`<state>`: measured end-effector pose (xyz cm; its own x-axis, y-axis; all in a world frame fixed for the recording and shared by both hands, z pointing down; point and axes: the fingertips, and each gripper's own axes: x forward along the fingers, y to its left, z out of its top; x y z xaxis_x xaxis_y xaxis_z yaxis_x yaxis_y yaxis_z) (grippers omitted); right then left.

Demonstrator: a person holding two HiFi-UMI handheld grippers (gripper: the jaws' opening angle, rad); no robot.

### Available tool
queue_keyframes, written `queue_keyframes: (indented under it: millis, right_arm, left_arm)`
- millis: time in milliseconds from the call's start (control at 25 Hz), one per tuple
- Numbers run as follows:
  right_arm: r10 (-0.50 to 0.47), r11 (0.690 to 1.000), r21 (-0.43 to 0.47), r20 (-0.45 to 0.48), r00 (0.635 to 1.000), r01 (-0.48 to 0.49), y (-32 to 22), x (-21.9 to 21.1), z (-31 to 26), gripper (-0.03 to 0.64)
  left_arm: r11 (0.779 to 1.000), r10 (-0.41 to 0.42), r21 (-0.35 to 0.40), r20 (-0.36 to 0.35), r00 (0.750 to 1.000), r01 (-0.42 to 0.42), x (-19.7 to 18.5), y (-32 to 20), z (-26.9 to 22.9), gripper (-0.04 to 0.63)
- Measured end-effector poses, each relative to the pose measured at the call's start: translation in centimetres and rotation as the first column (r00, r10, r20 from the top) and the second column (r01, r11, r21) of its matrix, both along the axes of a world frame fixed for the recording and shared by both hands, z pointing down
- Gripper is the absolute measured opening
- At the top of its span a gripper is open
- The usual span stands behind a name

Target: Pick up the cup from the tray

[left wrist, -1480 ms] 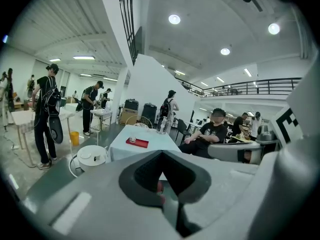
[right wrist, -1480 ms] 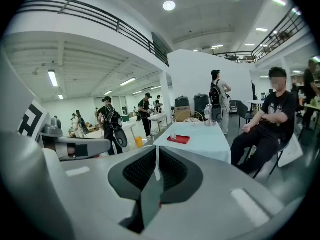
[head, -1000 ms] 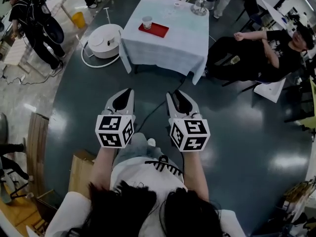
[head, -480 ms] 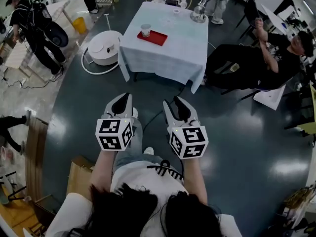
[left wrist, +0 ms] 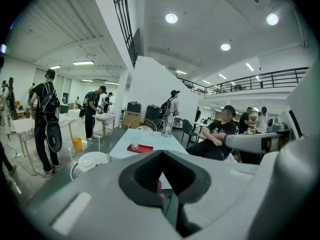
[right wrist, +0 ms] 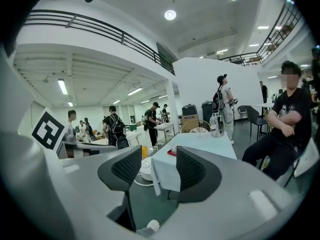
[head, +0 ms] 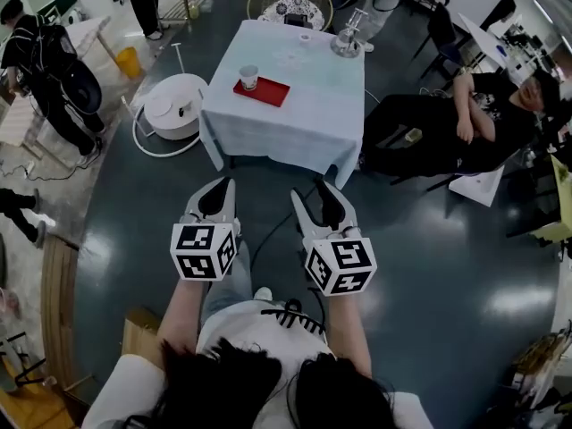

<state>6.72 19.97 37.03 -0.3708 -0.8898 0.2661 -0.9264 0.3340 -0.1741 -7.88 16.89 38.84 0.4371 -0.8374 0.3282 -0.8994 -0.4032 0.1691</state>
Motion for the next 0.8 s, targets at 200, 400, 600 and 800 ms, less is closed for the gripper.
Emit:
queue_keyframes:
  millis: [200,400,600,800]
  right_arm:
    - [0.017,1.000,-0.005,-0.003,1.000,-0.017,-3.1,-0.4,0.9,0.246]
    - [0.028,1.000,-0.012,-0.022,0.999,-0.028,-8.1,-1.0,1.8,0.256]
    - [0.036,0.999,-0.017,-0.042,0.998,-0.037,-13.7,-2.0,1.8,0.262]
    - [0.040,0.999,-0.021,-0.050,0.998,-0.041,-18.6,-3.5,1.2,0.273]
  left_arm:
    - [1.000,0.030,-0.005,0.012,0.999,-0.030,0.0,-3.5,0.8,0.001]
    - [0.999,0.039,-0.010,0.007,0.999,-0.039,-0.6,-8.3,1.9,0.001]
    - [0.998,0.060,-0.027,0.007,0.998,-0.060,-1.0,-13.9,2.1,0.001]
    - [0.996,0.081,-0.029,0.013,0.997,-0.080,-1.9,-19.1,1.4,0.001]
